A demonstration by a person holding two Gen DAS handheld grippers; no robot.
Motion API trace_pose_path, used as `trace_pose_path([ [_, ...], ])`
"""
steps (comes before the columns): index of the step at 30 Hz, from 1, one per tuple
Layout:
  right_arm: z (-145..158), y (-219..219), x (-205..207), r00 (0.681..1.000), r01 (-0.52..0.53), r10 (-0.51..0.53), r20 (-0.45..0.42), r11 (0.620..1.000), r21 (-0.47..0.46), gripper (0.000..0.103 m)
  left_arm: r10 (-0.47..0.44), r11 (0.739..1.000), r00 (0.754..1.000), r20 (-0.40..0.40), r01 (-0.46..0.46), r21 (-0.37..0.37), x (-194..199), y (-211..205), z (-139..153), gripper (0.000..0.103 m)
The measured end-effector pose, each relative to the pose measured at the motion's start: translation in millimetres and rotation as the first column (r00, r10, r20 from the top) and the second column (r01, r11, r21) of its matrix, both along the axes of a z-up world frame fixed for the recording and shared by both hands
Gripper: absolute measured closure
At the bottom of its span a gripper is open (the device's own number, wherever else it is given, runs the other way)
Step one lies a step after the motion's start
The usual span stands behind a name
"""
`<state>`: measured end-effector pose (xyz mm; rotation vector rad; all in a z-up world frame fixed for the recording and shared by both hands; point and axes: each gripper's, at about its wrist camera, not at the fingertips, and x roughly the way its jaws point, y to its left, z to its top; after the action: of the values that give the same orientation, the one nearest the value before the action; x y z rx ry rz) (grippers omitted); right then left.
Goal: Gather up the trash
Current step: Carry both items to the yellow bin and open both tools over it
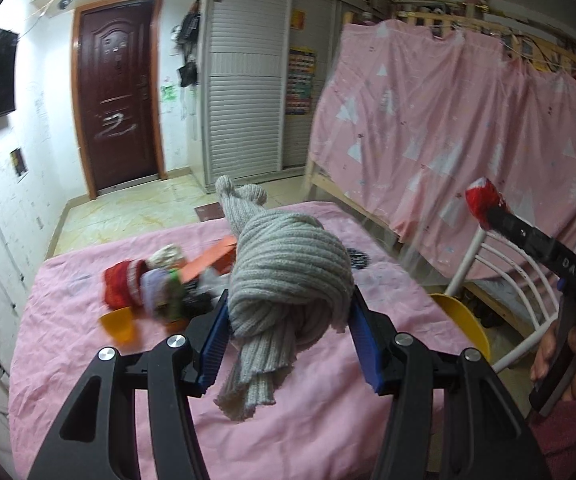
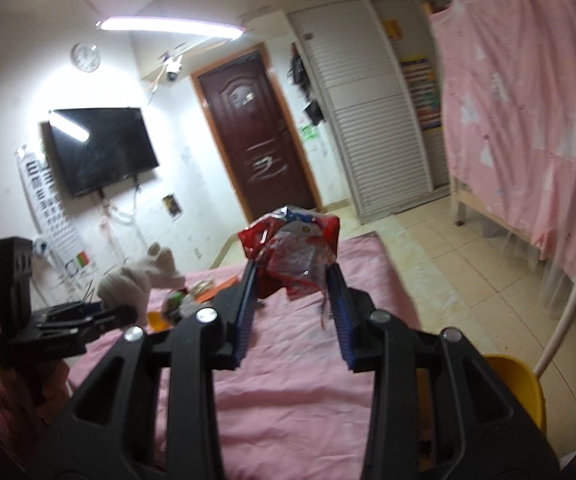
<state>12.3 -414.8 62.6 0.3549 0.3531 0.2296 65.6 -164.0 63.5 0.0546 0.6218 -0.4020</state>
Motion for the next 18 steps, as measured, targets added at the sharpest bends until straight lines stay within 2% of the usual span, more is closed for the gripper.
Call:
trace_pose_path([
  [8,-2,-47,-18,0.994,0.102,-0.104,0.029,0.993,0.06,0.069,-0.16,0.987,0.987,0.001,0.16,0.028,-4,-90,6,0.054],
  [18,-15,-97,-32,0.978,0.197,-0.205,0.033,0.968,0.154,0.069,-0.298,0.948,0.953,-0.062,0.303,0.095,2,-200,-12,0.054],
])
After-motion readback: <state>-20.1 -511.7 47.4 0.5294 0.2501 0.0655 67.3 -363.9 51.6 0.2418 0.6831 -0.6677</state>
